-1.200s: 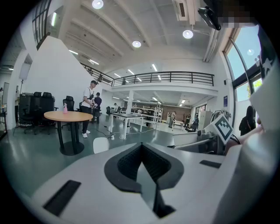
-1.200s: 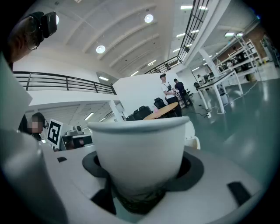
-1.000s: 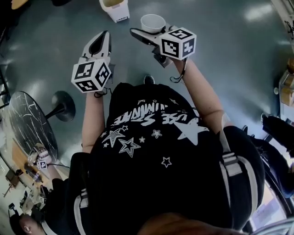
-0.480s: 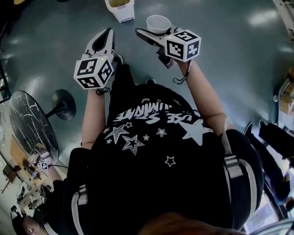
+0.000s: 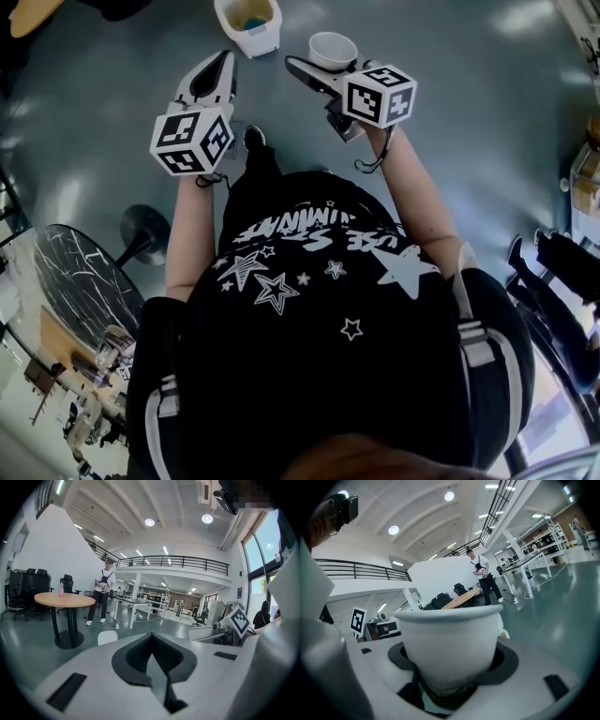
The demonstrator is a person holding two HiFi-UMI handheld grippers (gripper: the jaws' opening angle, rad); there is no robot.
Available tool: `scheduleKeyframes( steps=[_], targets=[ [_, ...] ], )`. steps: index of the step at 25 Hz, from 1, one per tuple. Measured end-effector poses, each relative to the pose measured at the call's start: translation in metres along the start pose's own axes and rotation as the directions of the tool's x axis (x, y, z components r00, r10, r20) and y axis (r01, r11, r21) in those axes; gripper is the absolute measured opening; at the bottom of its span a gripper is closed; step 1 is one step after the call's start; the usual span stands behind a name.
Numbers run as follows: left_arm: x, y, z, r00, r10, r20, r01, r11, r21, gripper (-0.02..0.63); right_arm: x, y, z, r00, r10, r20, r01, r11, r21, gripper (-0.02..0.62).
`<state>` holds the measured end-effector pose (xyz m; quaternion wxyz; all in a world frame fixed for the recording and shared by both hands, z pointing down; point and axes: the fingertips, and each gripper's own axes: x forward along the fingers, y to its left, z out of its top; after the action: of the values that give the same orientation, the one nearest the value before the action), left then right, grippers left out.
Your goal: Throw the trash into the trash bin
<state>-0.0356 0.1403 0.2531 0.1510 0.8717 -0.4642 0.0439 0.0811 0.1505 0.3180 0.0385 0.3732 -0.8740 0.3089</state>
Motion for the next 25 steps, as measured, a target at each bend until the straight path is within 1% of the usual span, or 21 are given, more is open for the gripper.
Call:
scheduleKeyframes(
  steps=[6,11,13,17,21,23,25],
  targets=[
    [0.01,0.057,0.024,0.999,-0.029,0.015,0.03,0.999,-0.019,0.011,0.054,0.005,0.017,1.0,-0.031,-0.004,0.031,1.0,0.006,0.328],
    [0.014,0.115,0.031,0.998,-0.055,0.025,0.056,0.997,-0.044,0.011,0.114,0.014,0.028,0.998,-0.056,-0.01,0.056,0.998,0.001,0.328],
    [0.015,0.131,0.032,0.998,-0.064,0.028,0.065,0.996,-0.054,0.011,0.131,0.018,0.031,0.998,-0.061,-0.009,0.061,0.998,-0.004,0.328],
    [0.017,0.143,0.036,0.995,-0.093,0.026,0.094,0.993,-0.066,0.011,0.144,0.023,0.032,0.997,-0.08,-0.012,0.08,0.997,0.005,0.328],
    [0.027,0.149,0.044,0.992,-0.123,0.032,0.126,0.989,-0.083,0.011,0.148,0.028,0.041,0.997,-0.077,0.019,0.076,0.995,0.071,0.328],
    [0.03,0.152,0.044,0.991,-0.128,0.033,0.131,0.987,-0.092,0.011,0.148,0.029,0.04,0.996,-0.091,0.006,0.091,0.995,0.05,0.328],
    [0.033,0.153,0.042,0.99,-0.139,0.032,0.141,0.985,-0.097,0.011,0.147,0.024,0.036,0.992,-0.122,-0.015,0.122,0.992,0.013,0.328]
  ],
)
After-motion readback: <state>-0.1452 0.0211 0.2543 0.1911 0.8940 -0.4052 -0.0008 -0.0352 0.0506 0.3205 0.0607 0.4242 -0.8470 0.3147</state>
